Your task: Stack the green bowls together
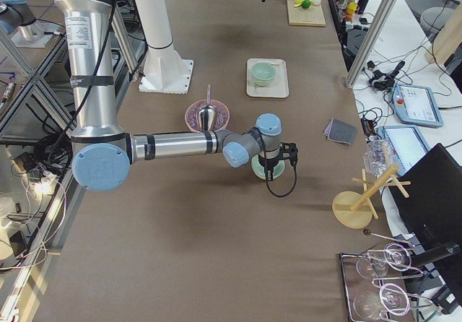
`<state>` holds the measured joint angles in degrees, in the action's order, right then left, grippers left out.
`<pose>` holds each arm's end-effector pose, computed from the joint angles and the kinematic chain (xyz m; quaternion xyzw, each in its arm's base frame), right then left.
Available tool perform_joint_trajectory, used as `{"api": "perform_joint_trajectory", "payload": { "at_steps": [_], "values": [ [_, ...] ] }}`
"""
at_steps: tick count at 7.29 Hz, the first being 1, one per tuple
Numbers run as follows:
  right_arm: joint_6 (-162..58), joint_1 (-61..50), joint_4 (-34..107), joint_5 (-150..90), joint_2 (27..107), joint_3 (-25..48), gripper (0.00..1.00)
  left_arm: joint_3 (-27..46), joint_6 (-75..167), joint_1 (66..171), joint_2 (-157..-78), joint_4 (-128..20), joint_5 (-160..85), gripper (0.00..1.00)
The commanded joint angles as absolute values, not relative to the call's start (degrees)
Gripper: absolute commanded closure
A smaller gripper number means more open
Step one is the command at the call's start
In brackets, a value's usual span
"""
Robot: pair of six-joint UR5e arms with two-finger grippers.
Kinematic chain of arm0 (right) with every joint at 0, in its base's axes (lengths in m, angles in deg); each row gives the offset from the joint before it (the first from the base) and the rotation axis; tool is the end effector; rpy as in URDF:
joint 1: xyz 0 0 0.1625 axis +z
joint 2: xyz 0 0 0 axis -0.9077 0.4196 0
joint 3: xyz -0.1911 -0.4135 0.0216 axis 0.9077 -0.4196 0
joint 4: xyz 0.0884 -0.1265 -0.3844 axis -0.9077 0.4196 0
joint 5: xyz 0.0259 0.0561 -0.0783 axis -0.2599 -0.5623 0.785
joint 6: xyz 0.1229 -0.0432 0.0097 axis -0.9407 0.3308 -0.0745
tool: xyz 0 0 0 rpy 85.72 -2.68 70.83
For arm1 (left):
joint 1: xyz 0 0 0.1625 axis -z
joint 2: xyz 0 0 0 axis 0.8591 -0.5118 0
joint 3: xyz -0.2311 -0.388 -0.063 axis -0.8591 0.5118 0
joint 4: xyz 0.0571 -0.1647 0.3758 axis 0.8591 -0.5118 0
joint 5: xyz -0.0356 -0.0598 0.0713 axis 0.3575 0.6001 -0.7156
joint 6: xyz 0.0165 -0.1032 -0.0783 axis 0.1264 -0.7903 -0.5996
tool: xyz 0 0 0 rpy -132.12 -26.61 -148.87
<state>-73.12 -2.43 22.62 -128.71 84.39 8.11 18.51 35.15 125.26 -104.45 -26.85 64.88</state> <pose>-0.1973 -0.5241 0.6501 0.0633 -0.3545 0.0159 0.9328 0.1694 -0.5299 0.5830 -0.0041 0.3172 0.0268 0.9480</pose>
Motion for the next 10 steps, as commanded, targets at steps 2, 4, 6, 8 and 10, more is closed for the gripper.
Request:
{"api": "perform_joint_trajectory", "payload": {
  "at_steps": [2,4,6,8,10],
  "values": [
    [-73.3,-2.4,23.6,-130.8,81.2,11.5,1.0,18.7,34.9,125.2,-104.4,-26.6,65.8,0.01],
    [-84.7,-2.9,23.7,-132.8,76.2,13.1,1.0,18.0,35.5,125.4,-104.2,-26.1,69.4,0.01],
    [-96.6,-8.1,24.4,-132.4,70.6,14.7,1.0,17.7,35.6,127.8,-104.4,-24.4,71.7,0.01],
    [-107.0,-12.8,27.7,-129.8,64.5,15.5,1.0,16.9,47.3,135.4,-104.4,-19.3,74.8,0.01],
    [-113.6,-18.2,32.5,-124.6,60.4,17.4,1.0,13.4,62.8,141.4,-104.4,-16.9,74.2,0.01]
  ]
}}
